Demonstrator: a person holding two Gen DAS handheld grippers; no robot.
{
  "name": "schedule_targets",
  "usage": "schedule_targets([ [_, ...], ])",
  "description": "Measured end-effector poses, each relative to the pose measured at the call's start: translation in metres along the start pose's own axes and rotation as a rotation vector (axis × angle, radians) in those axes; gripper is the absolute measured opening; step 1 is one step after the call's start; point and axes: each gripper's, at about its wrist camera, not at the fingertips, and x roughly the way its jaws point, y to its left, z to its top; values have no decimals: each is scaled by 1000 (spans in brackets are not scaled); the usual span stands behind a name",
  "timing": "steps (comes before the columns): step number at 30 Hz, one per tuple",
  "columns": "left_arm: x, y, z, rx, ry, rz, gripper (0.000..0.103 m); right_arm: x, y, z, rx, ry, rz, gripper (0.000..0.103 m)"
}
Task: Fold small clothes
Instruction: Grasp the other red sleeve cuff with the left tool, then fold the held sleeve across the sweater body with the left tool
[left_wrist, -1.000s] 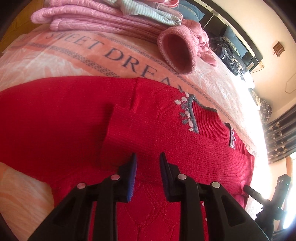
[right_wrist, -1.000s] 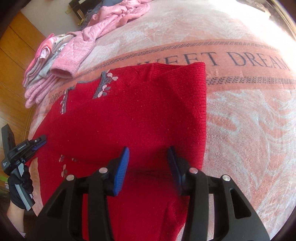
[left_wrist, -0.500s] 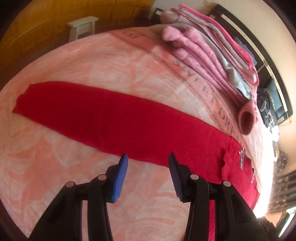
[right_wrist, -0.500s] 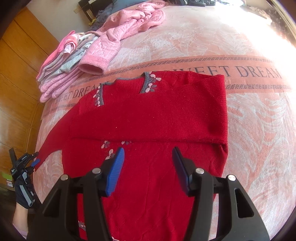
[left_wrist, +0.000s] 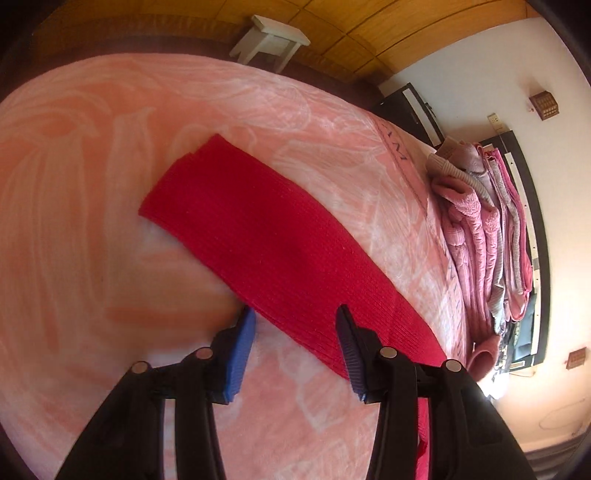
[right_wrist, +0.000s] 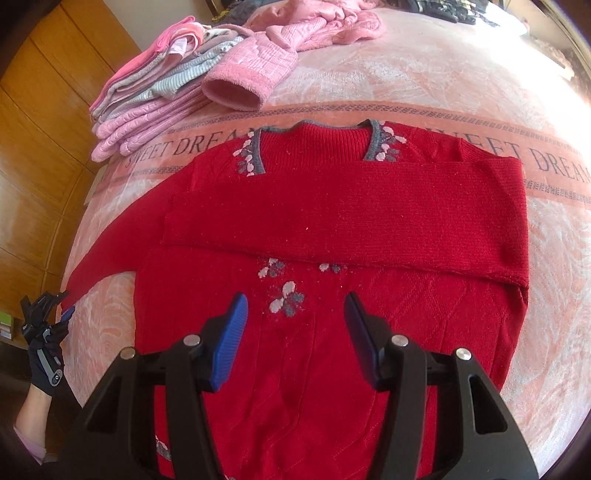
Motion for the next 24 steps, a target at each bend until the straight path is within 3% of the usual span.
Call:
schedule_targets([
  [7, 4, 3, 24, 59, -68, -32, 41, 17, -9, -5, 36, 16, 1, 54],
  [11, 4, -3, 28, 137, -100, -10, 25, 20, -6, -4, 21, 16, -4, 54],
  [15, 1, -5, 29, 144, -116, -10, 13, 20, -3, -5, 4, 16, -5, 54],
  [24, -8, -53, 12, 266, -193, 15, 10, 12, -15, -6, 13, 3, -19, 54],
])
